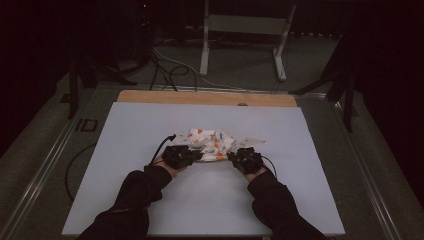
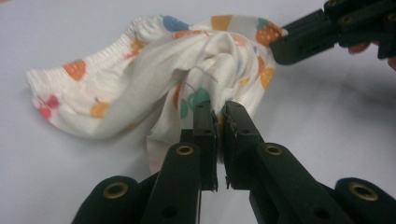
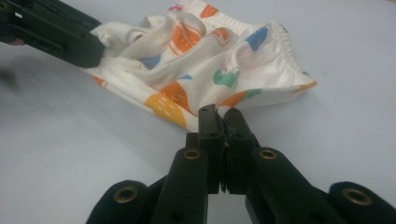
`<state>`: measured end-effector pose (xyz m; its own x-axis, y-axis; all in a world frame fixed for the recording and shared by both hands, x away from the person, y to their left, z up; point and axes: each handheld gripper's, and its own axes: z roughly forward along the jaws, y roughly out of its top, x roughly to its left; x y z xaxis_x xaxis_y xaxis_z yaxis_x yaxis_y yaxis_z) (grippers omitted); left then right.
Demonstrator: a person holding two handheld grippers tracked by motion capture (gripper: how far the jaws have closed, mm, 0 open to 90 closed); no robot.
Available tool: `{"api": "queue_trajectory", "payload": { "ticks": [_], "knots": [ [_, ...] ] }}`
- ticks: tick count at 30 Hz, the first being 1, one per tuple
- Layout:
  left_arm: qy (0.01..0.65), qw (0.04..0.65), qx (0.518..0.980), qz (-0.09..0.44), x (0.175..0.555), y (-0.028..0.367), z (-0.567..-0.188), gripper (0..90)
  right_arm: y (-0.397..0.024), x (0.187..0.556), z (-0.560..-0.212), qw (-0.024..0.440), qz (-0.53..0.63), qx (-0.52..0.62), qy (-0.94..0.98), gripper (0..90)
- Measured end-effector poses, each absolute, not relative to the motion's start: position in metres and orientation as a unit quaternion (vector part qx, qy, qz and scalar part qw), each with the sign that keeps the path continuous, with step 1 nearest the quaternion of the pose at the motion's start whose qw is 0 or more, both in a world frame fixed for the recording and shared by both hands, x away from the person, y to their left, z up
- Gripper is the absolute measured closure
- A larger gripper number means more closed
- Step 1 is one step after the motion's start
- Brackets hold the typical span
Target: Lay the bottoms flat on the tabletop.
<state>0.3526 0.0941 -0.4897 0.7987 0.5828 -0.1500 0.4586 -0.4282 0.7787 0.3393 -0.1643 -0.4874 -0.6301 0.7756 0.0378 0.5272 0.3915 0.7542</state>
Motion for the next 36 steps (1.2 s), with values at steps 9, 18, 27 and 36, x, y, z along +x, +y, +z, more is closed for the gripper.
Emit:
{"api": "queue_trajectory", "payload": {
  "ticks": [9, 18, 27, 36],
  "knots": [
    [0.28, 0.409, 0.868, 0.039, 0.316, 0.079, -0.509, 87.5, -0.186, 0.332, -0.496, 0.162, 0.353, 0.412, 0.824, 88.6],
    [0.285, 0.393, 0.874, 0.021, 0.302, 0.084, -0.507, 90.0, -0.218, 0.338, -0.502, 0.171, 0.337, 0.452, 0.808, 88.4],
    [0.313, 0.4, 0.859, 0.062, 0.321, 0.095, -0.494, 50.2, -0.231, 0.342, -0.496, 0.158, 0.357, 0.467, 0.793, 55.5],
    [0.306, 0.402, 0.861, 0.057, 0.349, 0.081, -0.499, 43.8, -0.226, 0.357, -0.496, 0.152, 0.364, 0.49, 0.778, 45.5]
  ]
}}
